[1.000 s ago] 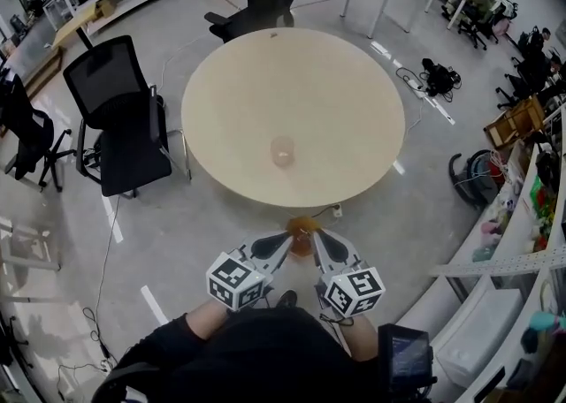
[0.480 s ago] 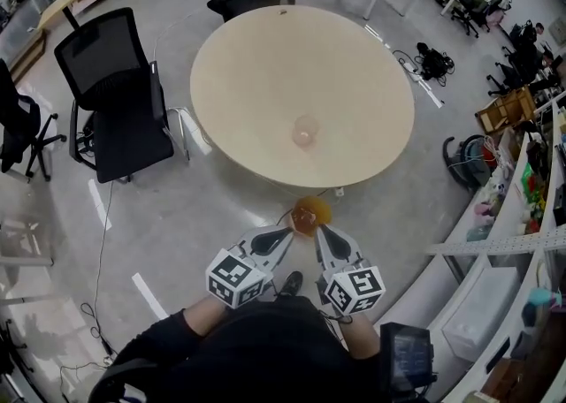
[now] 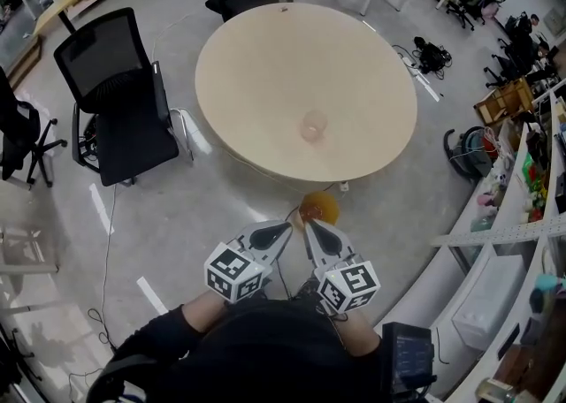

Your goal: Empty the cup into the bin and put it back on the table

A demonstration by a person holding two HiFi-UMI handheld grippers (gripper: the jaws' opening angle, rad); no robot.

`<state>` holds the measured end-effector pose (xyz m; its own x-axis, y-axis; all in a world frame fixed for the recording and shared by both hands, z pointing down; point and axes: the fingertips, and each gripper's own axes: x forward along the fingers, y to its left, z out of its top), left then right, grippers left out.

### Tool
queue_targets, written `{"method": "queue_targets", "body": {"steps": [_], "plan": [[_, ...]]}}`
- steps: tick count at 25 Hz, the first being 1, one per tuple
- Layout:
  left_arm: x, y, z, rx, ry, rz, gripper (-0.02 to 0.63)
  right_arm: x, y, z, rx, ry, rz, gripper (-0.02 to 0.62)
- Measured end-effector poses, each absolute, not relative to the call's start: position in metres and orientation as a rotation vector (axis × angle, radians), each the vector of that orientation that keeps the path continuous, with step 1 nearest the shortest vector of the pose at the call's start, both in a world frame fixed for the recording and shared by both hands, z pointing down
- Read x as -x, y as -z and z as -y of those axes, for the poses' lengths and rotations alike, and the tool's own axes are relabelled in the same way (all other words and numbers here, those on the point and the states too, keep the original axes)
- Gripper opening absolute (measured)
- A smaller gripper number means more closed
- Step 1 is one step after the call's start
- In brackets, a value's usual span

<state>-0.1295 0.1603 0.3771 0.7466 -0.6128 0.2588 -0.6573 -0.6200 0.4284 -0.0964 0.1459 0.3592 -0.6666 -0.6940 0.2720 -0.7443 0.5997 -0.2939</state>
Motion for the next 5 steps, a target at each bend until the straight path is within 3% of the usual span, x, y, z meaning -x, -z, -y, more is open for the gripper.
{"method": "queue_targets", "body": {"steps": [5], "plan": [[0.117,-0.377,-0.167,-2.427,-0.135,0.991,0.021,0.086,-0.357,-0.159,-1.181,-0.581,2.708,0.015]]}}
